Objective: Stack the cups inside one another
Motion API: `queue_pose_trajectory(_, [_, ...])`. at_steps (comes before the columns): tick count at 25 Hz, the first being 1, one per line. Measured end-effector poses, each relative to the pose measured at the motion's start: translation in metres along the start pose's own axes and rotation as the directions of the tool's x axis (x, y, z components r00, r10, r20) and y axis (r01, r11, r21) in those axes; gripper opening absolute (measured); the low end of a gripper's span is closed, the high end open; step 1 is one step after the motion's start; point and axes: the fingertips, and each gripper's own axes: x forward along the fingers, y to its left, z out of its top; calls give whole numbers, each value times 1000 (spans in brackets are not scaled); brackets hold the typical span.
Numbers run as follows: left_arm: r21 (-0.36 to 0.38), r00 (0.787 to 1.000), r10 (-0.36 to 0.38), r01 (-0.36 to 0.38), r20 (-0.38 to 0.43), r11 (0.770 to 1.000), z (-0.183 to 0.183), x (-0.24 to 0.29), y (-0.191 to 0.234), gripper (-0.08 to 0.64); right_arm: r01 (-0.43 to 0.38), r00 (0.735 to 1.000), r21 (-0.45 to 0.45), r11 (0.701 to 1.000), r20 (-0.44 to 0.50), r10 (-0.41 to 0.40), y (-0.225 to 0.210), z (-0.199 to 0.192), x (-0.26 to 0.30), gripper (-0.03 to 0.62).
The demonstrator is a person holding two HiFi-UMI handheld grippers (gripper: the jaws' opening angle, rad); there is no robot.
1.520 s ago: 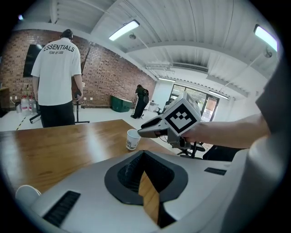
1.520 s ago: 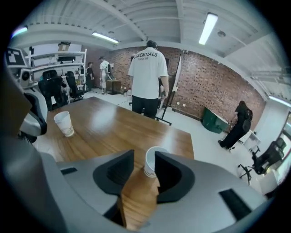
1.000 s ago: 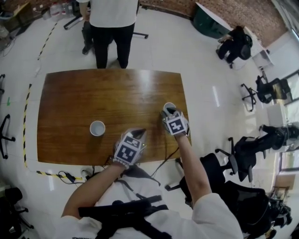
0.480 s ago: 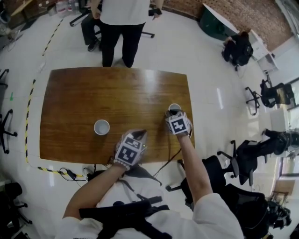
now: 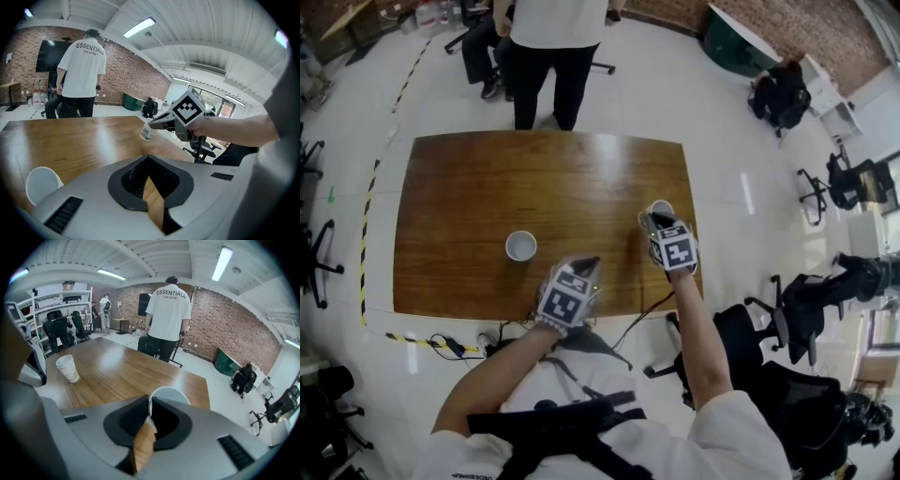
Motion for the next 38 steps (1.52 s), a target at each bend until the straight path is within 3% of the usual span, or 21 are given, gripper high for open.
queue_pose_trajectory(7, [4,1000,13,-13,15,1000,-14,-35,8,0,-68,990,45,997,130,61,53,40,-44,31])
queue_pose_trajectory(11, [-6,999,30,-30,19,1000,-28,-64,19,0,-185,960,72,980,225,165,107,68,-68,31])
queue_pose_trajectory(17, [-62,995,93,-90,38,994,-48,-109,48,0,-269,924,-12,963,279,262,181,107,-86,31])
queue_pose_trajectory(22, [-84,988,155,-152,28,985,-64,-140,72,0,-313,904,-85,946,280,324,229,129,-91,31])
queue_pose_trajectory(29, [-125,977,210,-205,30,971,-79,-176,102,0,-369,888,-199,908,211,407,295,137,-78,31])
queue_pose_trajectory(38, [-145,971,237,-230,38,962,-85,-198,123,0,-351,909,-330,876,104,404,333,125,-53,31])
